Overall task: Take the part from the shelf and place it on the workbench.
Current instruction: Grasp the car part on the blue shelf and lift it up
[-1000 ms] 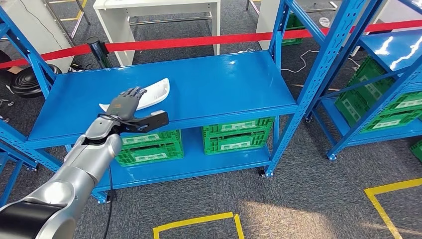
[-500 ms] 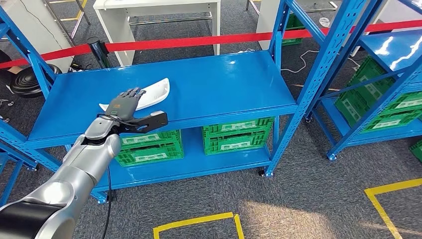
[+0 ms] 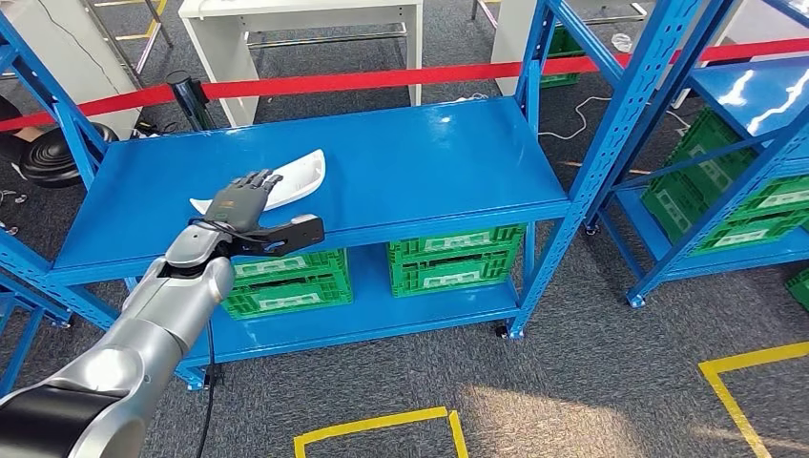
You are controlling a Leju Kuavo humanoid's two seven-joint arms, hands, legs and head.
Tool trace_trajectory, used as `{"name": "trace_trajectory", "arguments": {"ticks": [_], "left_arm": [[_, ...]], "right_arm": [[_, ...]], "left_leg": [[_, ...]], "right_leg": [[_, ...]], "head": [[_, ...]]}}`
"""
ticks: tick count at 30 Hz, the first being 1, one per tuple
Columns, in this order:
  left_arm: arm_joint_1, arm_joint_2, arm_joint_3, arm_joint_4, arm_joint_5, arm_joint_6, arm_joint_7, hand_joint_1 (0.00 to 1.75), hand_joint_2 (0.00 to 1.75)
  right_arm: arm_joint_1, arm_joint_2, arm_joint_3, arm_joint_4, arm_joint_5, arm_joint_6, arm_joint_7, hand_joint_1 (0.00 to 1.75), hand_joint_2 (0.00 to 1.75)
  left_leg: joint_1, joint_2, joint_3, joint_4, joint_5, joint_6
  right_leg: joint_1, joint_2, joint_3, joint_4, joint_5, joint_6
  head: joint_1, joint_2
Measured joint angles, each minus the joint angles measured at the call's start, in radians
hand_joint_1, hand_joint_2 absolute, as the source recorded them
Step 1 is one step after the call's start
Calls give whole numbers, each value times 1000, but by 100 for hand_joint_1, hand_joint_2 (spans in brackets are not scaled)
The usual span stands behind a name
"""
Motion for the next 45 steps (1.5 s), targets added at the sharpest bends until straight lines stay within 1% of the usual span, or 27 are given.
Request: {"name": "trace_trajectory", "arguments": {"ticks": [1, 2, 3, 4, 5, 7, 8, 9, 10, 11, 12, 13, 14, 15, 16, 17, 21, 25, 27, 30, 31, 34, 41, 45], "left_arm": [[-1, -1, 0, 0, -1, -1, 0, 0, 0], [-1, -2, 0, -2, -1, -2, 0, 0, 0], [-3, -4, 0, -3, -1, -2, 0, 0, 0], [-6, -6, 0, -4, -2, -2, 0, 0, 0], [-9, -10, 0, -4, -2, -2, 0, 0, 0], [-13, -13, 0, -2, -2, -4, 1, 0, 0], [-11, -15, 0, -1, -3, -5, 1, 0, 0], [-10, -15, 0, 1, -3, -6, 1, 0, 0], [-9, -16, 0, 2, -3, -6, 2, 0, 0], [-9, -16, 0, 3, -3, -6, 2, 0, 0], [-9, -17, 0, 3, -3, -6, 2, 0, 0], [-10, -17, 0, 3, -4, -7, 2, 0, 0], [-11, -18, 0, 3, -4, -7, 2, 0, 0], [-12, -18, 0, 3, -5, -7, 2, 0, 0], [-12, -18, 0, 3, -5, -7, 2, 0, 0], [-12, -18, 1, 3, -5, -7, 1, 0, 0], [-13, -19, 1, 3, -5, 0, -7, 0, 0], [-13, -19, 2, 4, -16, 35, -10, 0, 0], [-12, -19, 2, 5, -19, 41, -5, 0, 0], [-12, -18, 2, 8, -25, 40, 2, 0, 0], [-12, -18, 2, 9, -29, 39, 9, 0, 0], [-12, -16, 2, 12, -34, 21, 27, 0, 0], [-12, -11, 2, 18, -33, 9, 52, 0, 0], [-11, -4, 2, 22, -35, 9, 40, 0, 175]], "right_arm": [[0, 1, 0, 0, -1, -1, 1, 0, 0], [-1, 2, 0, 0, -1, -1, 3, 0, 0], [-1, 3, 0, 0, -2, -2, 5, 0, 0], [-2, 3, 0, 0, -2, -2, 7, 0, 0], [-1, 3, 0, 0, -2, -2, 7, 0, 0], [-1, 3, -1, 0, -4, -2, 1, 0, 0], [-1, 3, -1, 0, -4, -3, -11, 0, 0], [-1, 3, -1, 0, -4, -3, -30, 0, 0], [-1, 3, -1, 0, -4, -4, -50, 0, 0], [-1, 3, -1, 0, -4, -5, -66, 0, 0], [-1, 3, -1, 0, -4, -5, -73, 0, 0], [0, 4, -2, 1, -4, -5, -73, 0, 0], [0, 5, -2, 2, -4, -5, -69, 0, 0], [1, 6, -2, 3, -5, -5, -63, 0, 0], [1, 7, -2, 3, -5, -5, -55, 0, 0], [1, 7, -2, 3, -5, -5, -45, 0, 0], [2, 8, -2, 4, -4, -2, -23, 0, 0], [1, 8, -2, 4, -2, -2, -21, 0, 0], [1, 8, -2, 4, -1, -2, -21, 0, 0], [1, 7, -2, 4, 0, -2, -21, 0, 0], [1, 7, -2, 4, 0, -2, -21, 0, 0], [1, 7, -2, 4, 3, -1, -21, 0, 0], [1, 6, -2, 4, 5, -1, -21, 0, 0], [1, 6, -2, 4, 7, 0, -21, 0, 0]], "left_leg": [[-2, 0, 1, -3, 1, 5], [1, 1, 8, -13, 5, 11], [4, 3, 17, -27, 11, 17], [10, 5, 27, -42, 17, 20], [15, 6, 35, -52, 22, 21], [18, 8, 39, -55, 21, 20], [21, 8, 39, -52, 18, 17], [25, 8, 39, -48, 13, 11], [32, 8, 39, -40, 5, 2], [40, 8, 39, -28, -5, -7], [48, 7, 38, -14, -16, -18], [51, 6, 34, 2, -29, -30], [52, 5, 30, 14, -39, -39], [51, 3, 28, 19, -44, -46], [49, 1, 29, 20, -47, -49], [48, 0, 33, 15, -46, -49], [46, 0, 51, -9, -41, -44], [45, 2, 57, -20, -39, -43], [45, 2, 58, -21, -39, -49], [45, 2, 58, -21, -40, -67], [45, 2, 58, -20, -40, -71], [45, 2, 59, -18, -41, -72], [43, 1, 61, -17, -41, -70], [43, 1, 61, -15, -42, -67]], "right_leg": [[-1, 0, 2, -4, 2, 4], [-1, 0, 4, -8, 3, 8], [0, 0, 4, -5, 0, 12], [1, 0, -4, 15, -11, 15], [0, 0, -24, 56, -31, 19], [-7, -1, -90, 181, -83, 30], [-12, -1, -120, 232, -97, 36], [-17, -1, -134, 250, -92, 43], [-23, -2, -128, 230, -68, 51], [-30, -4, -103, 175, -31, 60], [-34, -4, -76, 118, -9, 70], [-36, -1, -53, 74, 2, 70], [-36, 1, -40, 51, 0, 62], [-35, 4, -37, 49, -12, 48], [-35, 6, -35, 49, -14, 33], [-37, 7, -35, 50, -15, 26], [-41, 13, -34, 48, -17, 18], [-35, 15, -32, 48, -23, 8], [-32, 15, -30, 48, -24, 6], [-32, 14, -28, 48, -24, 6], [-32, 13, -26, 48, -24, 6], [-31, 13, -20, 43, -23, 7], [-30, 12, -8, 28, -17, 16], [-30, 12, -5, 24, -16, 18]], "head": [[0, 0], [0, 0], [0, 0], [1, 0], [1, 0], [2, 0], [2, 0], [2, 0], [2, 0], [2, 0], [2, 0], [4, 0], [6, 0], [6, 0], [6, 0], [5, 0], [4, 0], [4, 0], [4, 0], [4, 0], [4, 0], [5, 0], [5, 0], [5, 0]]}}
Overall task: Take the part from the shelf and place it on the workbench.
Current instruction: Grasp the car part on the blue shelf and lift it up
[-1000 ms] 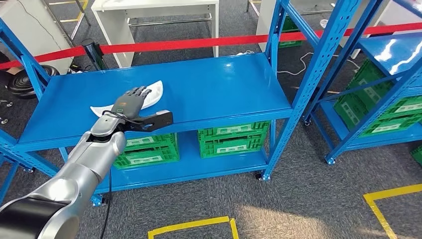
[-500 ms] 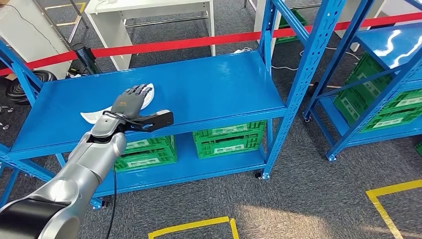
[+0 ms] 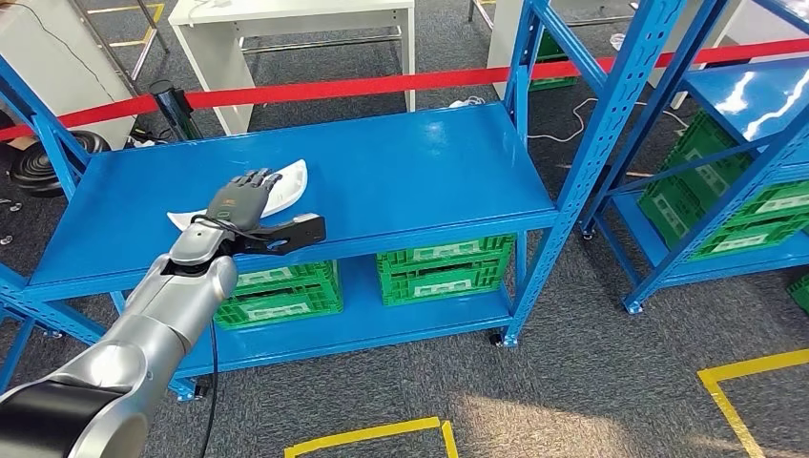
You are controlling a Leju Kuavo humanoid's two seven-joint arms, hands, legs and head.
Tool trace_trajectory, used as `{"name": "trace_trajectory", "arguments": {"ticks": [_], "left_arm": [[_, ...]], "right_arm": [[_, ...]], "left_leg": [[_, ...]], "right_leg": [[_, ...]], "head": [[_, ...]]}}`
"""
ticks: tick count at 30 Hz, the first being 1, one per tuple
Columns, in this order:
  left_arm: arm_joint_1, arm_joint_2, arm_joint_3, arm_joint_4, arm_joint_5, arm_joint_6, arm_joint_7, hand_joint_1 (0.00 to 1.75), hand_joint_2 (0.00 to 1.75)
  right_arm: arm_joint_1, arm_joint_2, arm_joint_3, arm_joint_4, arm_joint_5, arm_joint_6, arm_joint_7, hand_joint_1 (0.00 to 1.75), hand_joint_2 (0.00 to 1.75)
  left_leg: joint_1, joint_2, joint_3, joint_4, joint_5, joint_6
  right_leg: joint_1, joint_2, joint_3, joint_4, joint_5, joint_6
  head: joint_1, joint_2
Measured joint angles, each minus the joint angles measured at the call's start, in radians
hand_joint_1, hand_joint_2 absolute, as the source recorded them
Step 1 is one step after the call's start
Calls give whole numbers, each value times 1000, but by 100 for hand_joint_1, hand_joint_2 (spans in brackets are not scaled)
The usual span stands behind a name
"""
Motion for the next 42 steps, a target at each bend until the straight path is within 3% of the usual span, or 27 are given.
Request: {"name": "trace_trajectory", "arguments": {"ticks": [14, 29, 42], "left_arm": [[38, 25, 0, 17, -21, 47, 45, 0, 175], [79, 30, 27, 19, -42, 221, 109, 0, 175], [94, 31, 46, 30, -60, 224, 149, 0, 175]], "right_arm": [[0, 0, 0, 0, 0, 1, 0, 0, 0], [0, 0, 0, 0, -6, 1, 0, 0, 0], [0, 0, 0, 0, 4, 1, 0, 0, 0]], "left_leg": [[0, 0, 0, 3, -3, 4], [0, 0, 1, 4, -3, 5], [0, 0, 1, 4, -3, 5]], "right_leg": [[0, 0, 3, -3, 0, 0], [0, 0, 4, -3, 0, 0], [0, 0, 4, -3, 0, 0]], "head": [[0, 0], [0, 0], [0, 0]]}}
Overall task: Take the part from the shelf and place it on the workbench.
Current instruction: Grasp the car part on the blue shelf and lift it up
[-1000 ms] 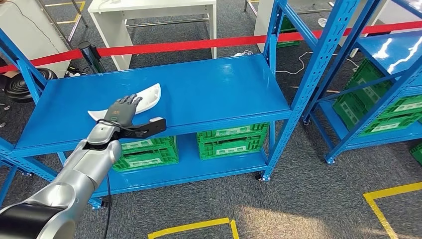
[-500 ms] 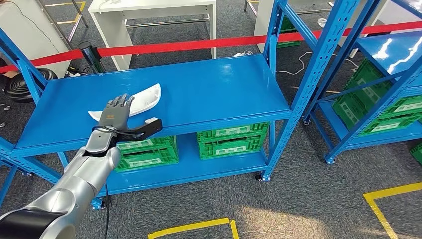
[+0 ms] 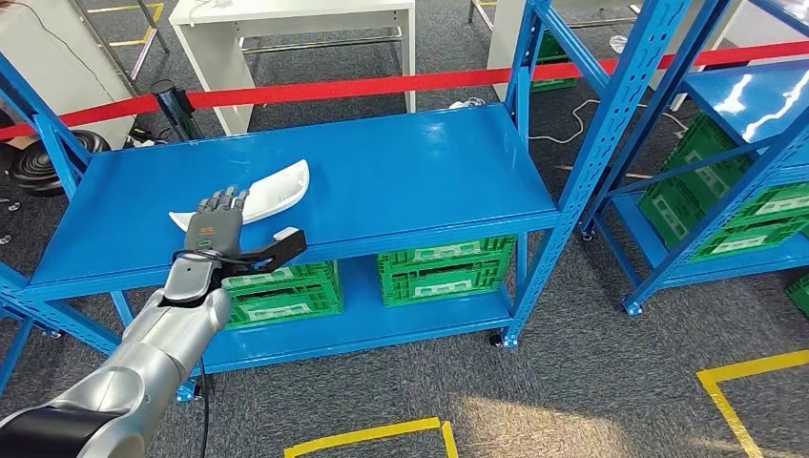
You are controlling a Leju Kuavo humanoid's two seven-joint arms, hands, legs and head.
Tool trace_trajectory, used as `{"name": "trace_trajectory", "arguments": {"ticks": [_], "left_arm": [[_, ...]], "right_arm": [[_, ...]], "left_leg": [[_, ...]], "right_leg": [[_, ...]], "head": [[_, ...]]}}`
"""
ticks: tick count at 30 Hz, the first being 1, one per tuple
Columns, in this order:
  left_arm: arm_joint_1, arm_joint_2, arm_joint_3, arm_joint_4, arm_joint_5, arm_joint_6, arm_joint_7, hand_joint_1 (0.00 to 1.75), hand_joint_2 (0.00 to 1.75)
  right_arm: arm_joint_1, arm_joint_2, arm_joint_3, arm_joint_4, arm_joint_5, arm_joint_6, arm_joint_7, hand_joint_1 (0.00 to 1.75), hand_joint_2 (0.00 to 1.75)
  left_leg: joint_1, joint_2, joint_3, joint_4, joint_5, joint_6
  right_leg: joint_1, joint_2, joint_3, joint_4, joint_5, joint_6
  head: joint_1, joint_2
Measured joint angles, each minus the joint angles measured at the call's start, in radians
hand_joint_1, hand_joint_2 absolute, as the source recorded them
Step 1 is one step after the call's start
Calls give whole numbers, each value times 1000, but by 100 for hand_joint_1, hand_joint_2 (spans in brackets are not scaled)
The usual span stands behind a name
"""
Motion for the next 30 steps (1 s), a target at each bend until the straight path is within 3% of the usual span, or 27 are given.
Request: {"name": "trace_trajectory", "arguments": {"ticks": [14, 15, 18, 19, 30], "left_arm": [[6, 0, 18, 5, 1, 29, 13, 4, 175], [7, 0, 22, 5, 2, 34, 13, 37, 175], [10, 1, 34, 6, 6, 39, 10, 164, 175], [12, 1, 38, 7, 9, 39, 7, 175, 175], [17, 0, 61, 10, 15, 2, -10, 175, 175]], "right_arm": [[0, 0, 1, 0, 11, 2, 0, 0, 0], [0, 0, 1, 0, 13, 3, 0, 0, 0], [-1, -1, 3, 0, 19, 7, 0, 0, 0], [-1, -1, 3, 0, 20, 9, 0, 0, 0], [-1, -4, 4, 0, 21, 12, 0, 0, 0]], "left_leg": [[0, 0, 0, 0, 0, 0], [0, 0, 0, 0, 0, 0], [0, 0, -1, 0, 0, 0], [0, 0, -1, 0, 0, 0], [0, 0, 0, 0, 0, 0]], "right_leg": [[0, 0, 0, 0, 0, 0], [0, 0, 0, 0, 0, 0], [0, 0, 0, 0, 0, 0], [0, 0, 0, 0, 0, 0], [0, 0, 0, 0, 0, 0]], "head": [[0, 0], [0, 0], [0, 0], [0, 0], [0, 0]]}}
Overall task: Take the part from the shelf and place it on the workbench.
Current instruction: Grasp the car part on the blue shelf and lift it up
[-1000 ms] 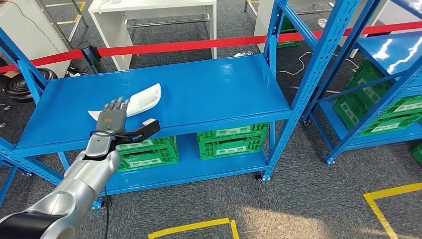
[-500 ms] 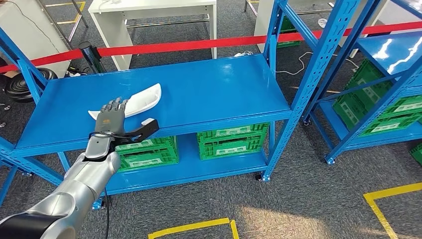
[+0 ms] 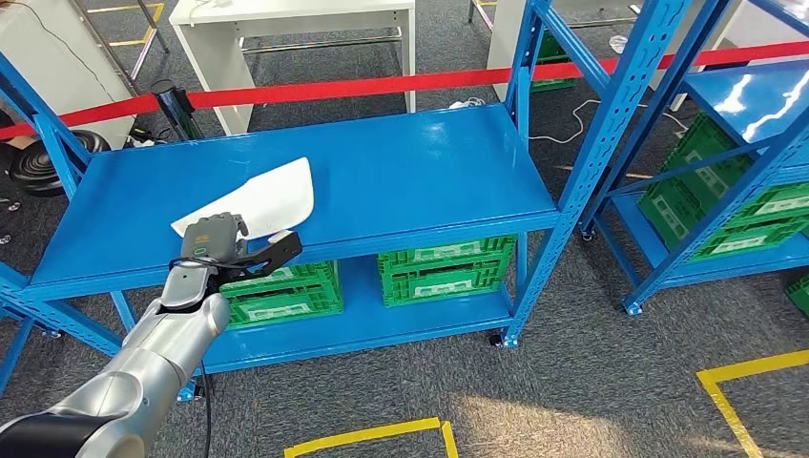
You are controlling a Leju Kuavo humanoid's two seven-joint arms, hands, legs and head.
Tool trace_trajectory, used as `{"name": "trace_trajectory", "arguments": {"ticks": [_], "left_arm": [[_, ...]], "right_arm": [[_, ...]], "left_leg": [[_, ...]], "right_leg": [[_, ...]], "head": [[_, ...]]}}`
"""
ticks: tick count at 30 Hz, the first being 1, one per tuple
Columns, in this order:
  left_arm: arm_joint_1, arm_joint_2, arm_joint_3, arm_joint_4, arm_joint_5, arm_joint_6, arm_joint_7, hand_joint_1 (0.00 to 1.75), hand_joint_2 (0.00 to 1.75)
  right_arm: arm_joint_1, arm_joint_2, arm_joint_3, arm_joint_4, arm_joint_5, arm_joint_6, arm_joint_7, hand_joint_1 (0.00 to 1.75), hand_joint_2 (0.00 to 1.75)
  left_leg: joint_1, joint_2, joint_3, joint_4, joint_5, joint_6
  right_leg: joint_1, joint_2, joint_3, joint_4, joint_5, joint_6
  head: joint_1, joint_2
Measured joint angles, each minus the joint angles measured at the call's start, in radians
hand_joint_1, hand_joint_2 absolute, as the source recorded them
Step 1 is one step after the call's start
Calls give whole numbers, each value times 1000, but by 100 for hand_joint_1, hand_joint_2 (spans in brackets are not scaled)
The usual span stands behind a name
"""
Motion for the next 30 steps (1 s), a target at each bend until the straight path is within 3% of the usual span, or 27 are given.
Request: {"name": "trace_trajectory", "arguments": {"ticks": [16, 19, 20, 23, 24, 28, 30], "left_arm": [[1, -9, 22, 0, 11, -19, -11, 175, 175], [1, -10, 23, 0, 11, -21, -11, 168, 175], [1, -10, 23, 0, 10, -22, -11, 151, 175], [1, -12, 24, 0, 11, -28, -11, 27, 175], [1, -12, 24, 0, 12, -28, -13, 0, 175], [2, -14, 28, 0, 20, -29, -39, 0, 175], [5, -14, 35, 0, 29, -33, -57, 0, 87]], "right_arm": [[0, -1, 0, 0, -8, 0, 0, 0, 0], [0, -1, 0, 0, -8, 0, 0, 0, 0], [0, -1, 0, 0, -9, 0, 0, 0, 0], [0, -1, 0, 0, -10, -1, 0, 0, 0], [0, -1, 0, 0, -10, -1, 0, 0, 0], [0, -1, 0, 0, -10, -2, 0, 0, 0], [0, -1, 0, 0, -10, -2, 0, 0, 0]], "left_leg": [[0, 0, 0, 0, 0, 0], [0, 0, 0, 0, 0, 0], [0, 0, 0, 0, 0, 0], [0, 0, 0, 0, 0, 0], [0, 0, 0, 0, 0, 0], [0, 0, 0, 0, 0, 0], [0, 0, 0, 0, 0, 0]], "right_leg": [[0, 0, 0, 0, 0, 0], [0, 0, 0, 0, 0, 0], [0, 0, 0, 0, 0, 0], [0, 0, 0, 0, 0, 0], [0, 0, 0, 0, 0, 0], [0, 0, 0, 0, 0, 0], [0, 0, 0, 0, 0, 0]], "head": [[0, 0], [0, 0], [0, 0], [0, 0], [0, 0], [0, 0], [0, 0]]}}
